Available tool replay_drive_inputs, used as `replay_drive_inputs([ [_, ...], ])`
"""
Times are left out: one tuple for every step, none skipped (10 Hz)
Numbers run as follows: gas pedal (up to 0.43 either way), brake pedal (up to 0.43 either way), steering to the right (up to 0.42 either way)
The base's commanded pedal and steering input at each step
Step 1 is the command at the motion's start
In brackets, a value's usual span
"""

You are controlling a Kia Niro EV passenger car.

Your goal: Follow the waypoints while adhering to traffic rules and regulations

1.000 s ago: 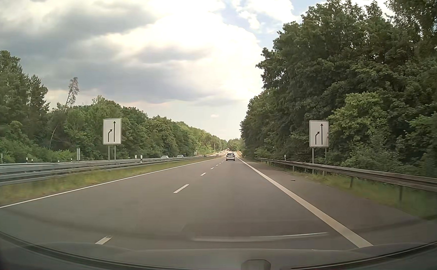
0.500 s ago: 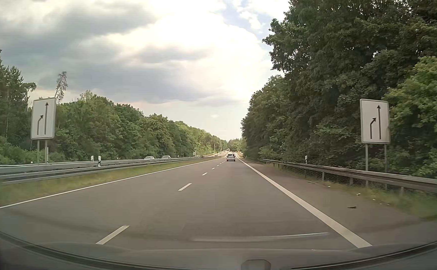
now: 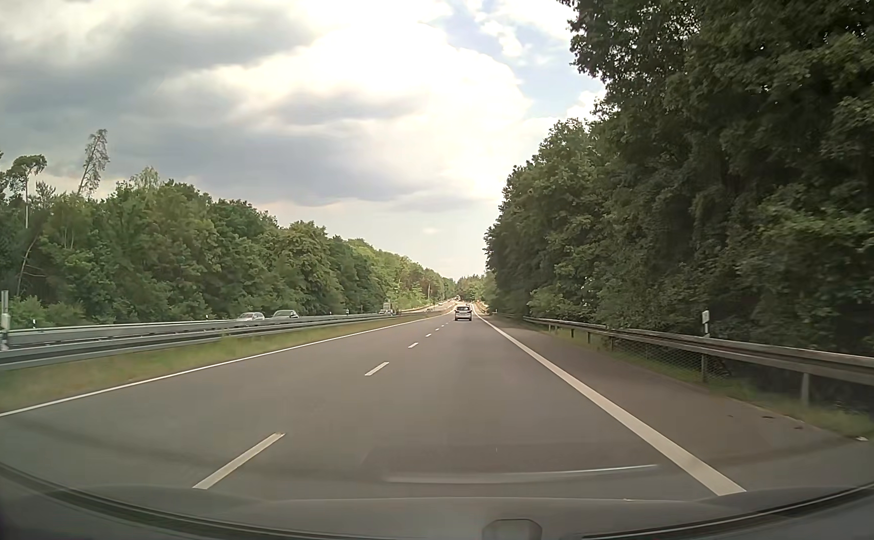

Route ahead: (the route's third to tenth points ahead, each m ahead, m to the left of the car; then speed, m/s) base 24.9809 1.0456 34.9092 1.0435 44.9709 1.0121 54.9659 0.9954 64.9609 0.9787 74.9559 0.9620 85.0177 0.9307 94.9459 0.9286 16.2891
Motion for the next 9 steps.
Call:
replay_drive_inputs([
  [0.008,0.037,-0.001],
  [0.008,0.037,-0.001],
  [0.008,0.037,-0.001],
  [0.008,0.037,-0.001],
  [0.008,0.037,-0.001],
  [0.008,0.037,-0.001],
  [0.000,0.037,-0.001],
  [0.000,0.030,-0.001],
  [0.000,0.037,-0.001],
])
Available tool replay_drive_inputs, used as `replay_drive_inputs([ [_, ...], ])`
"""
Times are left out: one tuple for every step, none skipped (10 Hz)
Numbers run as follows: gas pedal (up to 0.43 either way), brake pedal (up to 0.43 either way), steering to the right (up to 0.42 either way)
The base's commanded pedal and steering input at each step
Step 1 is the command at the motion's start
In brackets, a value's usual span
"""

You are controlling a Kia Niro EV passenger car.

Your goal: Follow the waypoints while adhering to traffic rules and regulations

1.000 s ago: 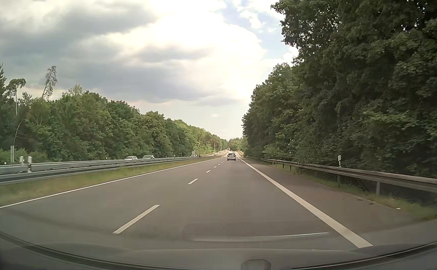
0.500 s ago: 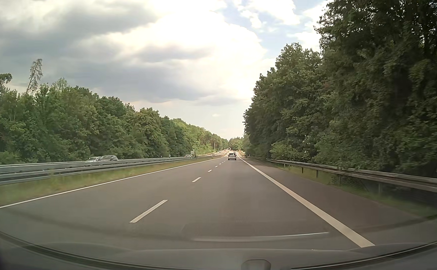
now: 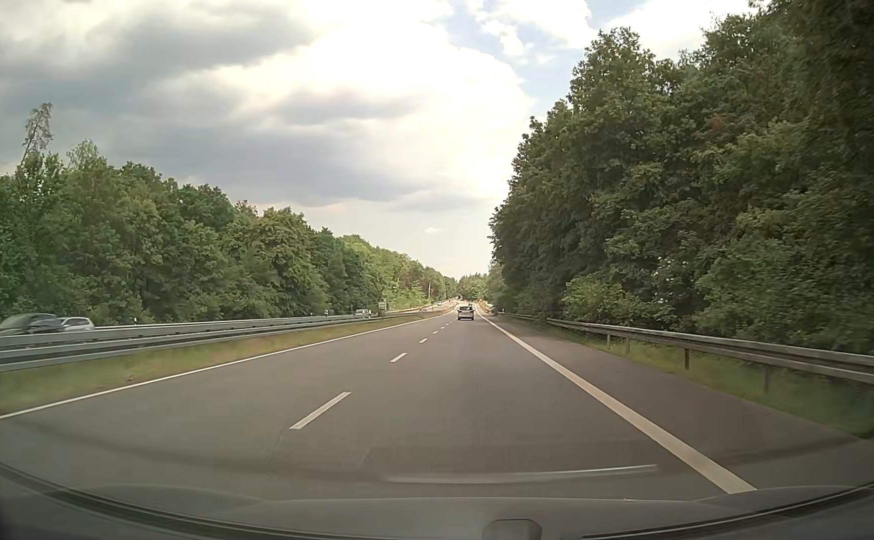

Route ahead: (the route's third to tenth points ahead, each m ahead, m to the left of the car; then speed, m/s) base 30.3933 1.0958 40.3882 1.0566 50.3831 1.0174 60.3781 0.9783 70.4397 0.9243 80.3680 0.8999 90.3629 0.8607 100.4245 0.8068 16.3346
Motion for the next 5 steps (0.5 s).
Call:
replay_drive_inputs([
  [0.000,0.037,-0.001],
  [0.000,0.037,-0.001],
  [0.000,0.037,0.000],
  [0.000,0.037,0.004],
  [0.000,0.037,0.006],
])
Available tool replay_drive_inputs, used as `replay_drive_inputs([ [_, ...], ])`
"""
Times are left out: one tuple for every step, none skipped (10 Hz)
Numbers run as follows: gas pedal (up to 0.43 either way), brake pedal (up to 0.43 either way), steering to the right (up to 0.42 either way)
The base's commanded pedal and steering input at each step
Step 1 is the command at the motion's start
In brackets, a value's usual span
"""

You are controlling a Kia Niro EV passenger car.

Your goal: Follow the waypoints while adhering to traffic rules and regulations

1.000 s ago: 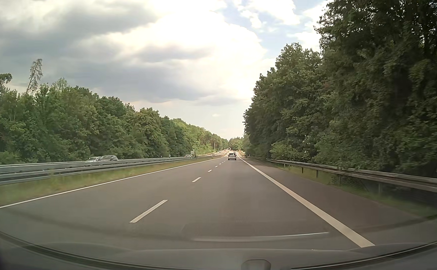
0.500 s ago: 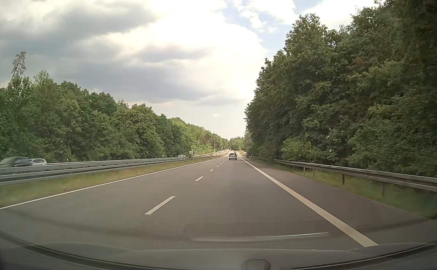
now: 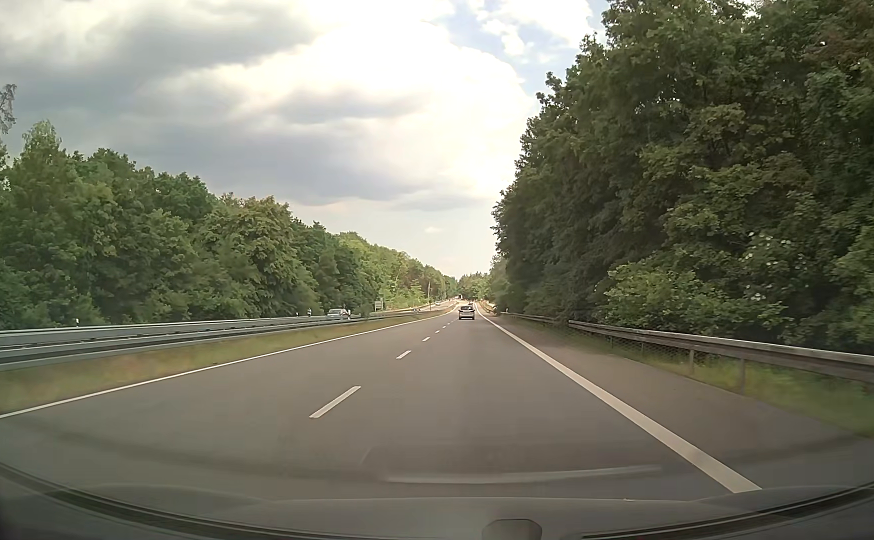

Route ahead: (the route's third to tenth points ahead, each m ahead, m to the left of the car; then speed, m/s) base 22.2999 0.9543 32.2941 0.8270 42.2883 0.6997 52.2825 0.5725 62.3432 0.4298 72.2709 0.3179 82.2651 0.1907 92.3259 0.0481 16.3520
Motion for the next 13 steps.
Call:
replay_drive_inputs([
  [0.000,0.030,0.006],
  [0.000,0.030,0.005],
  [0.000,0.037,0.004],
  [0.000,0.037,0.003],
  [0.000,0.037,0.003],
  [0.000,0.037,0.002],
  [0.000,0.037,0.002],
  [0.000,0.037,0.002],
  [0.000,0.037,0.000],
  [0.000,0.037,0.001],
  [0.000,0.037,0.001],
  [0.000,0.037,0.000],
  [0.000,0.037,0.000],
])
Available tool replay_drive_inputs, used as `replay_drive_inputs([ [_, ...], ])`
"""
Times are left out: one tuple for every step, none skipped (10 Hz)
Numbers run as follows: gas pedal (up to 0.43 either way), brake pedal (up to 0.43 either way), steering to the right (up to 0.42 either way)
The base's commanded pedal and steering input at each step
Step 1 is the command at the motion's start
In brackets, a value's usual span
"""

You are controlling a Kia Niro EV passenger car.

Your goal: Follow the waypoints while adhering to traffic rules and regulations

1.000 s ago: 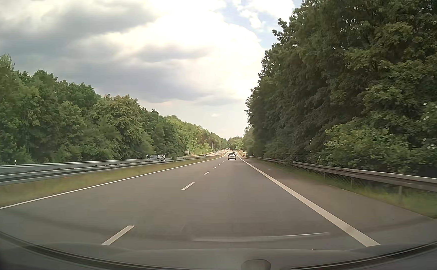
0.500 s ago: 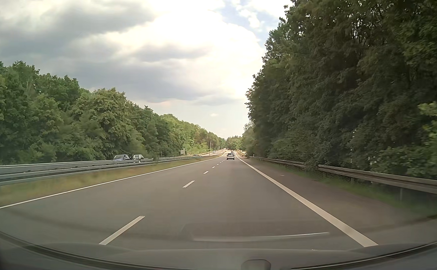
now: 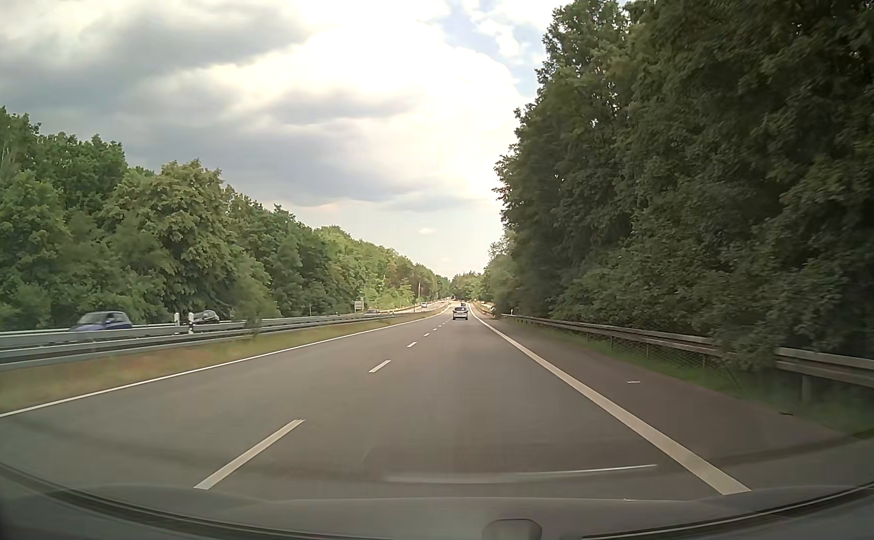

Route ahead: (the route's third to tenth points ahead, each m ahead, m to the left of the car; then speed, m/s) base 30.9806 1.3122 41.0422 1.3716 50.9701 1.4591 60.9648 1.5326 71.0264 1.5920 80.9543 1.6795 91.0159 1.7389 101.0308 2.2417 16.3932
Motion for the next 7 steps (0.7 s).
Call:
replay_drive_inputs([
  [0.000,0.037,0.000],
  [0.000,0.037,0.000],
  [0.000,0.037,0.000],
  [0.000,0.037,0.000],
  [0.000,0.037,0.000],
  [0.000,0.037,0.000],
  [0.000,0.037,0.000],
])
